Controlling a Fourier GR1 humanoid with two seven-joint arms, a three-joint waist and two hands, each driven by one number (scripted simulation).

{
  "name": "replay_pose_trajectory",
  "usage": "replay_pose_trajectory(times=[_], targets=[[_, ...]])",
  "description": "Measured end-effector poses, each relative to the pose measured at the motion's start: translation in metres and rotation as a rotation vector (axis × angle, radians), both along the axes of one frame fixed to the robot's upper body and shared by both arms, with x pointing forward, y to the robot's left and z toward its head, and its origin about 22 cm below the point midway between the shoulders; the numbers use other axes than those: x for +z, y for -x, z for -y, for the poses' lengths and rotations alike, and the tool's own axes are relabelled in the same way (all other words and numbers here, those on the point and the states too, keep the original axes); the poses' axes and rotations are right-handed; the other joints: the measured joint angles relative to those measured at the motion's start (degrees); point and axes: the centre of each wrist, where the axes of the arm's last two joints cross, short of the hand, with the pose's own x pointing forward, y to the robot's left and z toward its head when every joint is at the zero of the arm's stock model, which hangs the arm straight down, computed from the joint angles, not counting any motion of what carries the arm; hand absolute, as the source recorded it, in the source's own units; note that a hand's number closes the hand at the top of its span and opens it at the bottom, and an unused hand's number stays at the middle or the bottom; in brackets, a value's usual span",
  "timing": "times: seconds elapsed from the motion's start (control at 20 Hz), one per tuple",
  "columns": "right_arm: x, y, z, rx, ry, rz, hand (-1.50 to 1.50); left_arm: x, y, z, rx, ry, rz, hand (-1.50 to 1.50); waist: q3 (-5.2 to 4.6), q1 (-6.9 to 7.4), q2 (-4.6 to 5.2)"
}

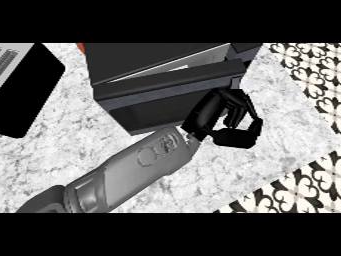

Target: Pick up the milk, place it into the microwave and close the microwave

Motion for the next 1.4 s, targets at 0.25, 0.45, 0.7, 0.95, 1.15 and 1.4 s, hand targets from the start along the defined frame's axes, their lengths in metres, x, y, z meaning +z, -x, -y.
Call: replay_pose_trajectory(times=[0.25, 0.45, 0.7, 0.95, 1.15, 1.4], targets=[[0.010, -0.003, 0.003, 0.021, 0.021, 0.008, -1.50, 0.007, -0.016, -0.007, 0.065, -0.003, 0.004, 1.50, 0.02, -1.64, 0.54], [0.017, -0.005, 0.006, 0.030, 0.032, 0.013, -1.50, 0.013, -0.027, -0.012, 0.113, -0.004, 0.000, 1.50, 0.05, -2.56, 0.93], [0.026, -0.008, 0.012, 0.030, 0.048, 0.020, -1.50, 0.014, -0.034, -0.017, 0.164, 0.001, 0.005, 1.50, 0.05, -3.59, 1.05], [0.036, -0.012, 0.017, 0.028, 0.075, 0.032, -1.50, 0.012, -0.034, -0.020, 0.186, 0.008, 0.012, 1.50, 0.03, -4.18, 0.98], [0.044, -0.015, 0.022, 0.025, 0.097, 0.035, -1.50, 0.012, -0.033, -0.021, 0.201, 0.016, 0.021, 1.50, 0.02, -4.47, 1.07], [0.049, -0.018, 0.025, 0.033, 0.091, 0.039, -1.50, 0.012, -0.033, -0.021, 0.216, 0.025, 0.029, 1.50, 0.10, -4.77, 1.16]])
